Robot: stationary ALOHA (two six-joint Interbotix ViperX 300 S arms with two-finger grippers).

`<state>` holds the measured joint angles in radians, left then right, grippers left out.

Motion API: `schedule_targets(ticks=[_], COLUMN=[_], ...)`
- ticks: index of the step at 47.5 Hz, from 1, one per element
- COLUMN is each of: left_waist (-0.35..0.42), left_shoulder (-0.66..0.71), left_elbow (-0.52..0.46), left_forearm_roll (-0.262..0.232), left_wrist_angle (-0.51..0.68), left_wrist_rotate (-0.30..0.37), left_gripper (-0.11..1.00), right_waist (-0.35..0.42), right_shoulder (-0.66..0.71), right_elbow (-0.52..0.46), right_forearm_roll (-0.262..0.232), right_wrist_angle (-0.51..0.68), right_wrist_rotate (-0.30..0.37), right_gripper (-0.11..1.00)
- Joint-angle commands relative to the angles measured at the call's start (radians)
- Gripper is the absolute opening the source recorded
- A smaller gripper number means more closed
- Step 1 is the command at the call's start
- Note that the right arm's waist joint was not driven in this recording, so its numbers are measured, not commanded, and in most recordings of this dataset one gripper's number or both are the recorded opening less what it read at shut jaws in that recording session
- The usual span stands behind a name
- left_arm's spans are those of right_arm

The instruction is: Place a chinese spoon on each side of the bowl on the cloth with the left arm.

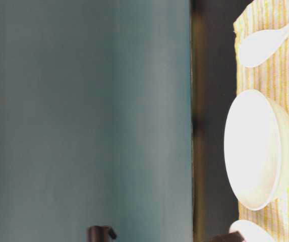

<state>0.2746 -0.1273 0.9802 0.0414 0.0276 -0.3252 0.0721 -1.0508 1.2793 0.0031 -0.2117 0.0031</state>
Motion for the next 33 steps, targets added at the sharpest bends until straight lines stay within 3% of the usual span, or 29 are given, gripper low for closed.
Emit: schedule_targets(ticks=[1, 16, 33], left_waist=[-0.005, -0.005, -0.043], left_shoulder=[0.023, 0.008, -0.291], left_elbow=[-0.002, -0.017, -0.005], left_forearm_roll=[0.005, 0.005, 0.003], left_wrist_angle=[-0.035, -0.046, -0.012], left_wrist_rotate=[0.003, 0.014, 0.034], left_gripper=[0.12, 0.82, 0.84], right_waist=[0.000, 0.000, 0.000], right_shoulder=[0.005, 0.005, 0.005], right_elbow=[-0.006, -0.006, -0.006], right_forearm_roll=[0.002, 0.002, 0.002], right_wrist_angle=[-0.011, -0.011, -0.011], right_wrist_rotate=[-0.003, 0.000, 0.000], right_gripper=[-0.01, -0.01, -0.01])
